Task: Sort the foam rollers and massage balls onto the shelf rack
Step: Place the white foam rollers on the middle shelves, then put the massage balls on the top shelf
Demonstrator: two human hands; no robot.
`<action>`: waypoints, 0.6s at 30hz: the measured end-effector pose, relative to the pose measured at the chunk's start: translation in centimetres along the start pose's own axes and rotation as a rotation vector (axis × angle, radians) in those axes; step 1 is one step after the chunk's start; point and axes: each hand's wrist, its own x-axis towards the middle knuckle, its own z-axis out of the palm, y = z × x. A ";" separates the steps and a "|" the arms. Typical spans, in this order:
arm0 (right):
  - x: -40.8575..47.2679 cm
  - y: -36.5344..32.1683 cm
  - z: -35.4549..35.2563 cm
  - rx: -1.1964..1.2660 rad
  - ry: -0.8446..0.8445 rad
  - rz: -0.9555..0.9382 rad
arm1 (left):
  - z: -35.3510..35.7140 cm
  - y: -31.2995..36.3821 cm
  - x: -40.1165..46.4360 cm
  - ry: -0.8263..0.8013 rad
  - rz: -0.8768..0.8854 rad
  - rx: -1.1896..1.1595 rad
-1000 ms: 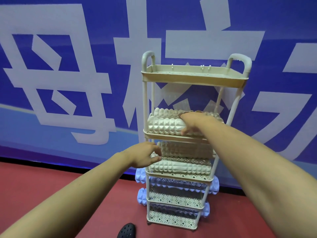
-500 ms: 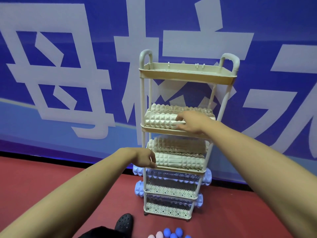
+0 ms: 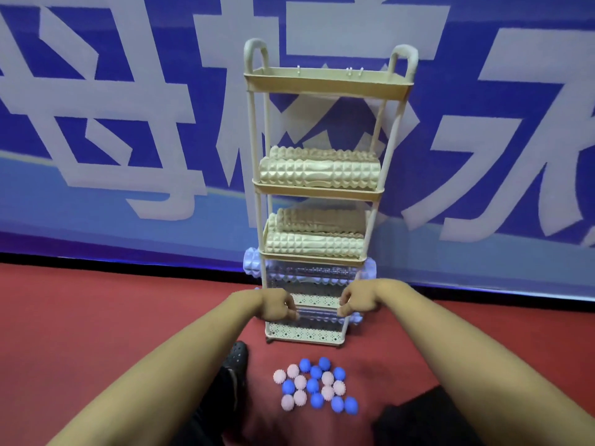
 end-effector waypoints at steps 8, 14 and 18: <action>-2.4 -0.8 7.6 0.094 -0.002 0.005 | 6.2 0.6 -1.0 0.009 0.011 -0.070; -3.0 -0.7 11.1 0.134 0.003 0.041 | 8.0 0.5 -1.5 0.029 -0.010 -0.028; -1.2 0.5 14.2 0.163 -0.019 0.051 | 10.1 -0.9 0.4 0.067 -0.033 -0.051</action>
